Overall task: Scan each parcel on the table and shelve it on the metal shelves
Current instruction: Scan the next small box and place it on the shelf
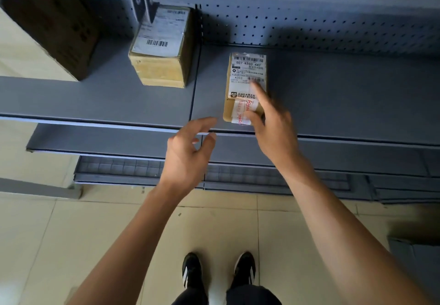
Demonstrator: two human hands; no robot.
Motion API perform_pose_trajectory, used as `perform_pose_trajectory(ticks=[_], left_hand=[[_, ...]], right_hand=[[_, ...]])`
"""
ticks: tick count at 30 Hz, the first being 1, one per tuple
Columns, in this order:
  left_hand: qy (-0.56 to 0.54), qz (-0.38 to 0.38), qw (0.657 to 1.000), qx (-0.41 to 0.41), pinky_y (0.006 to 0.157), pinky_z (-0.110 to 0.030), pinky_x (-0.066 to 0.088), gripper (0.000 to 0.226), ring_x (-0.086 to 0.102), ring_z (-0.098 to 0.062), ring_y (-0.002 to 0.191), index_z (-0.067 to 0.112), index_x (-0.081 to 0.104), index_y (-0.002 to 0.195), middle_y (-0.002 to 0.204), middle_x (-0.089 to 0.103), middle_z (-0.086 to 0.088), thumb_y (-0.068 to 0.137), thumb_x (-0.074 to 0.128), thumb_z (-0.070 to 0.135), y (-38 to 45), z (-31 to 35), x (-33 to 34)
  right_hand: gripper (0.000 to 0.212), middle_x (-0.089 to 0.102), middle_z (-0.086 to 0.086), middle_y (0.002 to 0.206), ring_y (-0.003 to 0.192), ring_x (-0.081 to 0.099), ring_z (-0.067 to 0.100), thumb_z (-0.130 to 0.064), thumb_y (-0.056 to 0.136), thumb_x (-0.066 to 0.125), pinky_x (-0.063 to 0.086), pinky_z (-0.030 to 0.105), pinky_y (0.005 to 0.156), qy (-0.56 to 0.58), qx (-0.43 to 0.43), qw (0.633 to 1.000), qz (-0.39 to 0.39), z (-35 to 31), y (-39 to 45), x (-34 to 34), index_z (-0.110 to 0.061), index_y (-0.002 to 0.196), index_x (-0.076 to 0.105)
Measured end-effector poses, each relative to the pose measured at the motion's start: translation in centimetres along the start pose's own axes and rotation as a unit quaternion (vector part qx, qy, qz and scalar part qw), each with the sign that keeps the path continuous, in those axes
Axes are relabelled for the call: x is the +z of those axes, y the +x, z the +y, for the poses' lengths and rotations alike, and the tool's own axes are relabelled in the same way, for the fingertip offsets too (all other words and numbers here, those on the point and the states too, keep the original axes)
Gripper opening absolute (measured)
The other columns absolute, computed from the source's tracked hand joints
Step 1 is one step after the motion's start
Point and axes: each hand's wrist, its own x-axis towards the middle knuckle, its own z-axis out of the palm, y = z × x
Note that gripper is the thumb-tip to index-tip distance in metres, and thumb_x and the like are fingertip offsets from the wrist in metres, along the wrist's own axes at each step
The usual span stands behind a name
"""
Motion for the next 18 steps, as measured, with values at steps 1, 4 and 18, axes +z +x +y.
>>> perform_pose_trajectory(ticks=[1,4,18], left_hand=[[0.003,0.000,1.000,0.005,0.089,-0.010,0.047,0.028,0.057,0.011,0.110,0.035,0.067,0.124,0.118,0.066,0.019,0.102,0.060,0.020,0.5,-0.4,0.1],[0.019,-0.001,0.998,0.052,0.087,-0.008,0.047,0.031,0.060,0.005,0.112,0.028,0.067,0.129,0.121,0.065,0.018,0.101,0.061,0.016,1.9,-1.1,0.3],[0.087,0.009,0.983,0.159,0.096,-0.014,0.044,0.036,0.055,0.003,0.116,0.024,0.064,0.134,0.124,0.059,0.020,0.098,0.062,0.017,8.2,-2.5,-0.3]], right_hand=[[0.068,0.056,0.013,0.144,0.118,0.059,0.035,-0.015,0.098,0.065,0.057,0.048,0.088,0.005,-0.005,1.000,0.004,0.2,0.4,0.4,-0.027,0.158,0.034],[0.067,0.061,0.017,0.137,0.108,0.065,0.036,-0.024,0.102,0.060,0.059,0.051,0.081,0.003,0.001,1.000,0.022,0.7,1.4,1.6,-0.020,0.160,0.027],[0.064,0.056,0.011,0.146,0.119,0.058,0.034,-0.033,0.105,0.053,0.048,0.035,0.078,-0.011,-0.005,0.996,0.083,2.4,8.1,5.4,-0.017,0.160,0.025]])
